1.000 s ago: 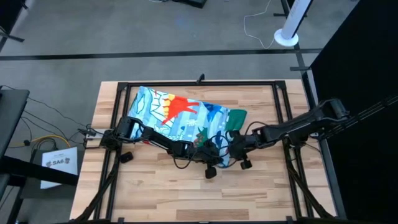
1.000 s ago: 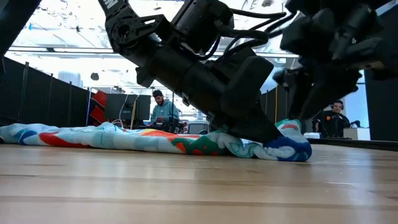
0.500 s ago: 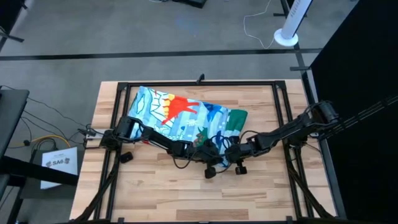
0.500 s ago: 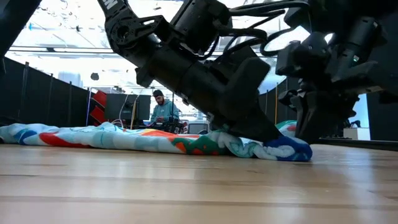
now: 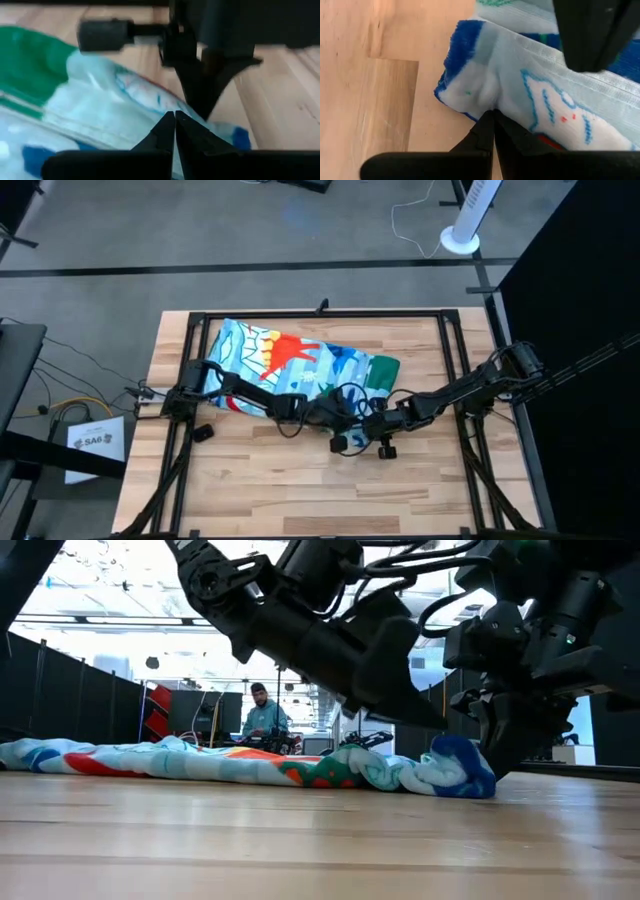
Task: Roll towel
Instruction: Roll the multicolor dinosaur print towel
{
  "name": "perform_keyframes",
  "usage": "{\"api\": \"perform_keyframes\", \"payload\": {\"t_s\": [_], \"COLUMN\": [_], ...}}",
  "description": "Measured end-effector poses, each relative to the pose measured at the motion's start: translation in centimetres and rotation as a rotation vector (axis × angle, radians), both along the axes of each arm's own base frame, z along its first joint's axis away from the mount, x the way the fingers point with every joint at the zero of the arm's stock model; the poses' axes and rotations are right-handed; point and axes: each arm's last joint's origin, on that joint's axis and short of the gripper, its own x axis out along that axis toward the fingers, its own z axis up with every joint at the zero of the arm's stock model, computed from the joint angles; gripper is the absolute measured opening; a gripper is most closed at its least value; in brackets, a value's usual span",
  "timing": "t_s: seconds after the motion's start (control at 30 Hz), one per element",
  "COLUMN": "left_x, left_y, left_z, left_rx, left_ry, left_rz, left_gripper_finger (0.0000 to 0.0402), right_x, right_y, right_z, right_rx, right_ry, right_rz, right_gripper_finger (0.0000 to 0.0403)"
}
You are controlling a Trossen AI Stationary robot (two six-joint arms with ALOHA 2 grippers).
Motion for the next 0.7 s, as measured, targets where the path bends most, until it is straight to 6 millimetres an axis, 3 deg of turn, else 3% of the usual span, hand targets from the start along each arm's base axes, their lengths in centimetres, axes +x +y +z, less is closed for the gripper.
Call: {"api": "perform_keyframes", "payload": {"t_s": [0.17,0.33,0.5,0.7], "left_x": [0.2,0.5,0.9,0.8], "left_y": [0.0,-1.5,-1.7,-0.5], "left_z": [0.4,0.5,-2.4,-2.9], "left_rx": [-0.028,-0.041,-0.032,-0.024], "left_ry": [-0.039,-0.082,0.007,0.076], "left_rz": [-0.078,-0.151,-0.153,-0.13], "left_gripper_finger": [0.0,0.0,0.0,0.0], "right_x": [0.0,0.0,0.1,0.3], "right_y": [0.0,0.0,0.0,0.1], "right_z": [0.0,0.0,0.1,1.2], "right_rx": [0.0,0.0,0.001,-0.01], "right_ry": [-0.001,-0.002,-0.001,0.02], "right_rz": [0.0,0.0,-0.002,0.007], "right_gripper_finger": [0.0,0.0,0.0,0.0]}}
